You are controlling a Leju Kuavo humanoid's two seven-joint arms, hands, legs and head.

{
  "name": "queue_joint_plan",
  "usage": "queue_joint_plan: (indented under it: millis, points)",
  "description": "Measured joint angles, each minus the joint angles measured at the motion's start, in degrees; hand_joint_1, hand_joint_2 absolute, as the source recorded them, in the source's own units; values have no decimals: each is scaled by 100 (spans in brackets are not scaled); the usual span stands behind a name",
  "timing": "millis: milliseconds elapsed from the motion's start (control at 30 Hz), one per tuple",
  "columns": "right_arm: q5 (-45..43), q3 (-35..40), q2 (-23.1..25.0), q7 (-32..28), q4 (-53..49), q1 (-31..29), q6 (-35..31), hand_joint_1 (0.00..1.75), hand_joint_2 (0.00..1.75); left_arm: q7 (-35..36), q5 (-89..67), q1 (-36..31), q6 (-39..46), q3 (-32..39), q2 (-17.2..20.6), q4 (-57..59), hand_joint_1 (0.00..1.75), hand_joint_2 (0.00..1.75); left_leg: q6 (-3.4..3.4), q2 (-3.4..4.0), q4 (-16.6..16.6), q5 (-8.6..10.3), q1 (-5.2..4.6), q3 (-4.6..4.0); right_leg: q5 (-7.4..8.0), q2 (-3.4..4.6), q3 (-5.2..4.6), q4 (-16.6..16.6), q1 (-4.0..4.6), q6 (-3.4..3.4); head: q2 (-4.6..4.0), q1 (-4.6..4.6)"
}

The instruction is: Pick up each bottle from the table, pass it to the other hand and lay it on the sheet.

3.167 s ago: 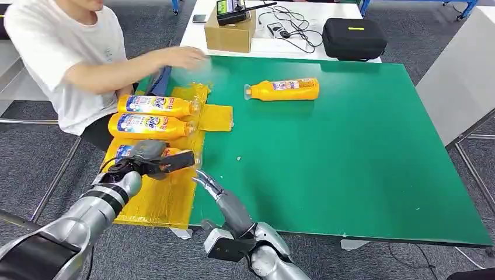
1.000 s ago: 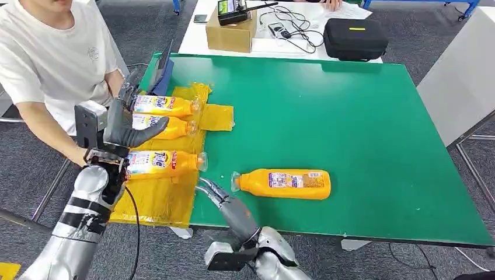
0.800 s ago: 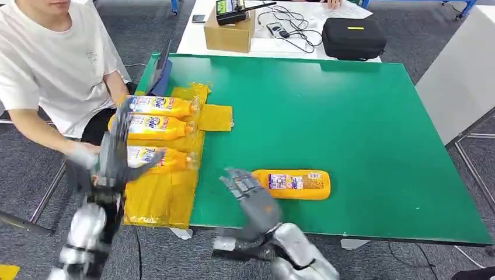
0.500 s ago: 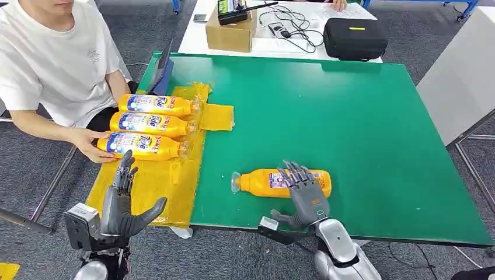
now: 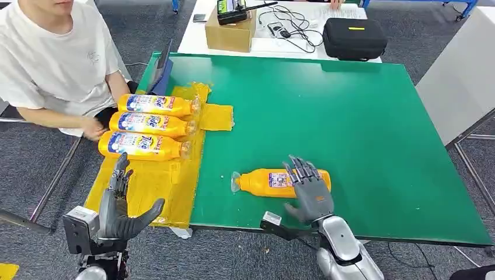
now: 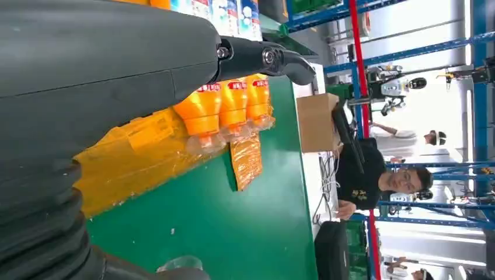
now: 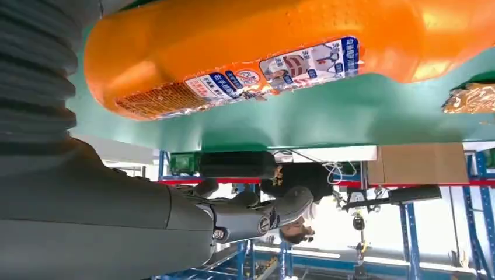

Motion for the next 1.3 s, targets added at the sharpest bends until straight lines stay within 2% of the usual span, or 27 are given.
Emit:
queue_joint_plan:
  millis: [167,300,400,533,767,1033,1300]
  points:
    - [-33,-57,-2,255,15,-55,271,0,175,20,-90,9,20,0,-18,-35,0,175,0,1,0,0,0,0,0,0,0,0,0,0,0,-2]
    - [0,-164,-2,695,197,-264,591,0,175,61,-179,10,33,0,-48,-68,0,175,1,-1,0,1,0,1,1,-1,1,1,0,0,0,-2]
    - [-123,-324,-15,804,457,-440,733,0,175,118,-232,7,35,0,-52,-83,0,175,1,0,0,1,0,1,1,0,1,0,0,1,0,-4]
    - [-516,-572,-26,573,865,-617,698,0,175,168,-240,-21,35,-4,-52,-83,0,175,1,-1,0,1,-1,0,1,0,1,0,0,1,0,-2]
    - [-614,-787,4,536,1524,-921,647,0,175,453,-149,-189,87,-11,-50,2,0,175,1,0,0,1,0,1,1,0,1,1,0,1,0,-2]
    - [-669,-813,7,632,1983,-1356,1270,0,175,726,-46,-252,13,-11,-35,151,0,175,1,4,0,2,0,8,2,2,5,0,0,1,0,-2]
    - [-715,-807,32,369,2175,-1483,1125,0,175,737,-42,-335,-2,-13,-31,232,0,175,3,0,1,3,0,7,2,1,7,1,0,2,0,0]
